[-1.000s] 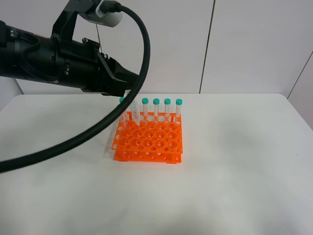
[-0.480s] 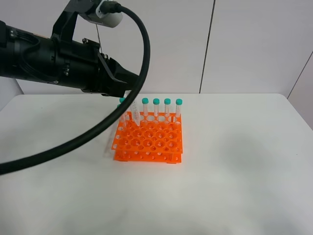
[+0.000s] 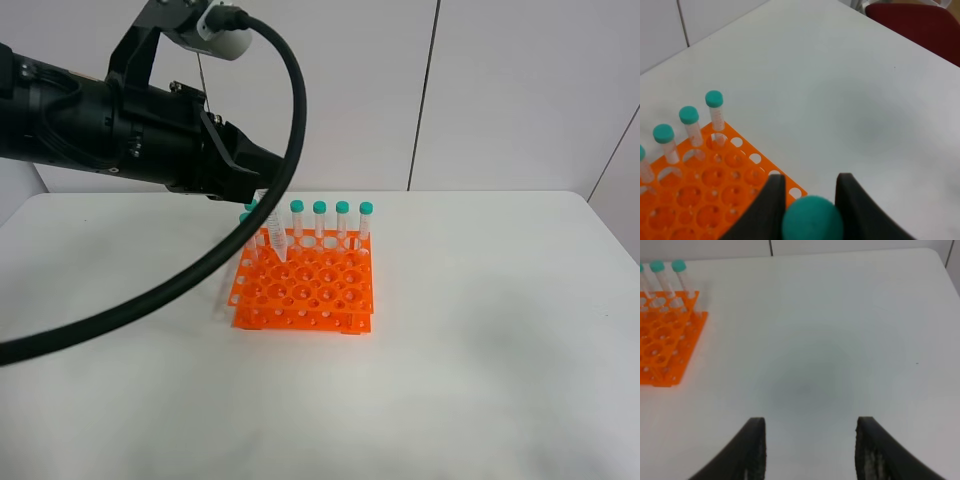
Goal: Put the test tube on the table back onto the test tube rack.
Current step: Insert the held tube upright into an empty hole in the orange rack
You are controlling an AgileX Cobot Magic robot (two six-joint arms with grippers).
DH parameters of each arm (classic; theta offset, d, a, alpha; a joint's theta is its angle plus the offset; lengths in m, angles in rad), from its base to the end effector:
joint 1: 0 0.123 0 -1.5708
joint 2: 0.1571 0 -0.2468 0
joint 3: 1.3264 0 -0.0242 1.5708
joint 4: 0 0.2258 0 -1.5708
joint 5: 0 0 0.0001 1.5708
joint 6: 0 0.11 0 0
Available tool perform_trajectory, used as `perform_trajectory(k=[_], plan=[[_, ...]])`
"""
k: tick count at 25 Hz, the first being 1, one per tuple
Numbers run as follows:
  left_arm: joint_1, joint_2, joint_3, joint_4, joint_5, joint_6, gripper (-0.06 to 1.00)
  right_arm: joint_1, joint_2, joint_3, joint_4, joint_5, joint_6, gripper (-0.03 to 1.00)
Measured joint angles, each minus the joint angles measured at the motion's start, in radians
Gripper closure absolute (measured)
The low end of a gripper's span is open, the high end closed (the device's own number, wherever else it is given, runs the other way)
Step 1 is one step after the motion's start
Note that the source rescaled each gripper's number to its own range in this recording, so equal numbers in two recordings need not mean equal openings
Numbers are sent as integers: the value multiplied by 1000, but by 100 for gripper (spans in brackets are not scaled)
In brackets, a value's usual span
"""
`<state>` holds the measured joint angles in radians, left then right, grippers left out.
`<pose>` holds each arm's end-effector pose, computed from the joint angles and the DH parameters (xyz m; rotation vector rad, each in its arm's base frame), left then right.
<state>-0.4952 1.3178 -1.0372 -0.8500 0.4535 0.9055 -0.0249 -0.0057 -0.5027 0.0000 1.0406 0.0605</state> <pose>0.2410 -0.1714 0.2988 0.8193 1.9299 -0.5831 0.0286 -0.0007 0.2595 0.0860 2.0139 0.0226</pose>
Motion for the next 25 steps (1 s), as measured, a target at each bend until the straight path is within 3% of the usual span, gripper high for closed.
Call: perform_trajectory(k=[25], plan=[[0,0,6,1,-10,14,94,0,0,7,14,-11,1,-3]])
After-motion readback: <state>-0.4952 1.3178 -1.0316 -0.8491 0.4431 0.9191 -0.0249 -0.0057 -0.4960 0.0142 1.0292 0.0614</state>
